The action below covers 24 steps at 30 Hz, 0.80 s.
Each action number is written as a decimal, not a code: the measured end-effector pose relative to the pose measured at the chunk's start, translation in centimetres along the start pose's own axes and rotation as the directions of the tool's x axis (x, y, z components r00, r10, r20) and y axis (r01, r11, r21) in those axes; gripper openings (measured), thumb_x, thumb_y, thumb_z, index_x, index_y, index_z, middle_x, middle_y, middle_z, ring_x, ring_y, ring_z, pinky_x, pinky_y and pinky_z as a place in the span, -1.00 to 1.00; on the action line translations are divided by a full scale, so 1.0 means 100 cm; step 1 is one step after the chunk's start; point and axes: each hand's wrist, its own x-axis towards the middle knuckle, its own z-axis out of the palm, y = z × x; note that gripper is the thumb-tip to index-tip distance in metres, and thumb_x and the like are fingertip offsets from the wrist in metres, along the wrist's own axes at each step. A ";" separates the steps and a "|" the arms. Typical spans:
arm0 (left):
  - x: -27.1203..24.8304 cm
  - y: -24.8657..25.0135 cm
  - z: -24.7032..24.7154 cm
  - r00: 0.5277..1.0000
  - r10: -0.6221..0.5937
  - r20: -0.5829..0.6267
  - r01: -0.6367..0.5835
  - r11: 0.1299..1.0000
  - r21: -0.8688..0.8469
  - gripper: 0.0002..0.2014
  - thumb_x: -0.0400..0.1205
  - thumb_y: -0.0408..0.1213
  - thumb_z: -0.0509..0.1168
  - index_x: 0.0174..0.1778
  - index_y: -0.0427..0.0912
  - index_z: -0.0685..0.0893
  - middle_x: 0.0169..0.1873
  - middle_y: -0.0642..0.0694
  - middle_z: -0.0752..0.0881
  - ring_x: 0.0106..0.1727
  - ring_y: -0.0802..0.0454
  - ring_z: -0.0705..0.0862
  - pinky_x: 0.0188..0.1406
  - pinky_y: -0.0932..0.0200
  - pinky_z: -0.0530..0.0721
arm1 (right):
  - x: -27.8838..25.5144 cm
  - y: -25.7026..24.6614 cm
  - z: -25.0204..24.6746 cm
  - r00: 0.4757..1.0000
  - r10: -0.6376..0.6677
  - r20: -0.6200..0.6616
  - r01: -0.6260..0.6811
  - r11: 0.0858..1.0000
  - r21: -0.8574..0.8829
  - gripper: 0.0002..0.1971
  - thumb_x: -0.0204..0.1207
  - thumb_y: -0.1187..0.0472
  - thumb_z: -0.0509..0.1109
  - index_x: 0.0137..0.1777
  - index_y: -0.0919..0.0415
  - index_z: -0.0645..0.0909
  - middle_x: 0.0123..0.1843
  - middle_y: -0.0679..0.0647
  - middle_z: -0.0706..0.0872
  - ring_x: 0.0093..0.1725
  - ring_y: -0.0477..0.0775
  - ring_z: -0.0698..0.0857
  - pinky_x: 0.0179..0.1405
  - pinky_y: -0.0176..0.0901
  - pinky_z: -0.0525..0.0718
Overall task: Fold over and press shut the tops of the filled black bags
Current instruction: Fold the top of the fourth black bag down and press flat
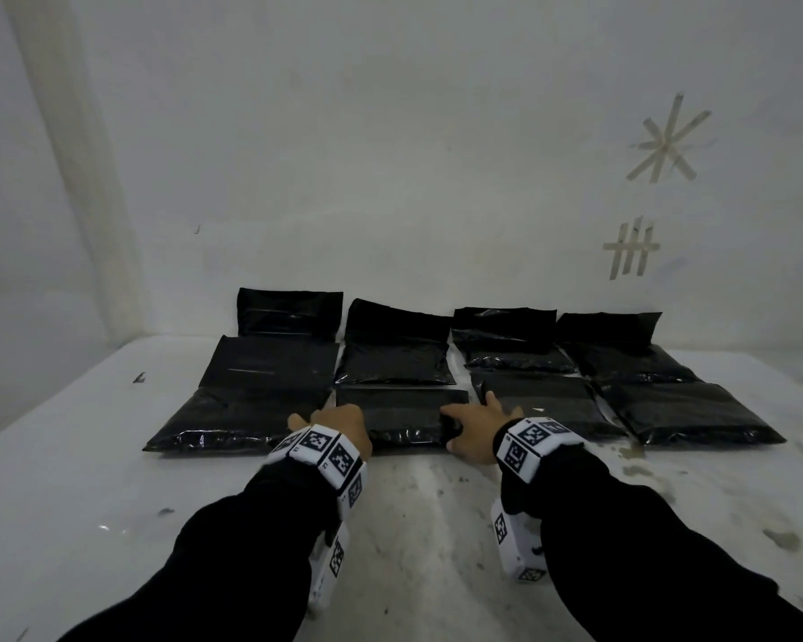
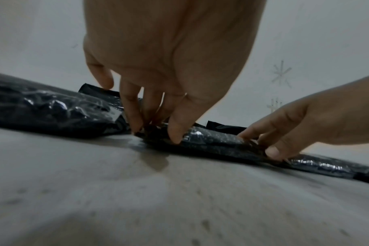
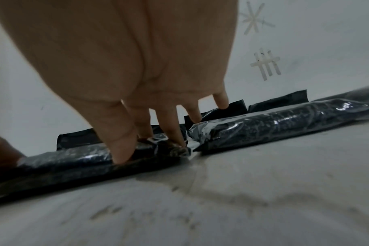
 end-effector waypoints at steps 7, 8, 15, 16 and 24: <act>0.008 0.006 0.008 0.996 -0.020 -0.089 0.024 0.999 0.045 -0.83 0.68 -0.27 0.11 0.06 -0.10 0.60 -0.01 -0.05 0.56 0.22 -0.09 0.54 0.41 -0.06 0.27 | 0.016 -0.002 0.000 0.998 -0.019 -0.064 0.010 0.991 -0.137 -0.68 0.56 0.01 0.30 0.30 -0.07 0.53 0.61 0.13 0.18 0.65 0.30 -0.06 0.49 0.45 -0.05; 0.006 0.006 0.010 0.995 -0.021 -0.102 0.029 0.997 0.076 -0.77 0.68 -0.25 0.12 0.19 -0.11 0.59 0.20 -0.12 0.53 0.29 -0.13 0.51 0.41 -0.07 0.27 | 0.017 -0.003 0.001 0.998 -0.029 -0.060 0.020 0.987 -0.160 -0.66 0.57 0.02 0.29 0.33 -0.05 0.51 0.61 0.12 0.18 0.65 0.29 -0.06 0.50 0.46 -0.06; 0.007 0.000 0.003 1.000 0.028 -0.001 -0.028 0.999 0.039 -0.59 0.57 -0.08 0.26 0.31 -0.12 0.51 0.35 -0.12 0.46 0.37 -0.12 0.45 0.42 -0.12 0.26 | 0.011 -0.006 -0.005 1.000 -0.022 0.011 0.023 0.988 -0.155 -0.53 0.61 0.02 0.25 0.50 -0.01 0.33 0.60 0.02 0.26 0.67 0.25 -0.09 0.52 0.51 -0.09; 0.005 0.000 0.001 1.000 0.025 -0.001 -0.025 0.999 0.023 -0.58 0.55 -0.05 0.30 0.30 -0.11 0.52 0.34 -0.12 0.48 0.36 -0.11 0.46 0.42 -0.11 0.27 | 0.010 -0.007 -0.005 1.000 -0.019 0.008 0.020 0.987 -0.156 -0.45 0.60 0.01 0.26 0.57 0.00 0.24 0.65 0.04 0.16 0.68 0.25 -0.14 0.52 0.50 -0.10; 0.010 -0.044 -0.052 0.993 -0.075 -0.096 0.054 0.978 -0.202 -0.60 0.60 -0.08 0.27 0.33 -0.14 0.53 0.38 -0.22 0.43 0.40 -0.25 0.44 0.41 -0.12 0.41 | 0.000 -0.062 -0.024 0.977 -0.188 -0.101 0.176 0.978 -0.115 -0.36 0.59 -0.13 0.25 0.63 -0.09 0.16 0.69 0.02 0.10 0.66 0.18 0.00 0.54 0.31 0.01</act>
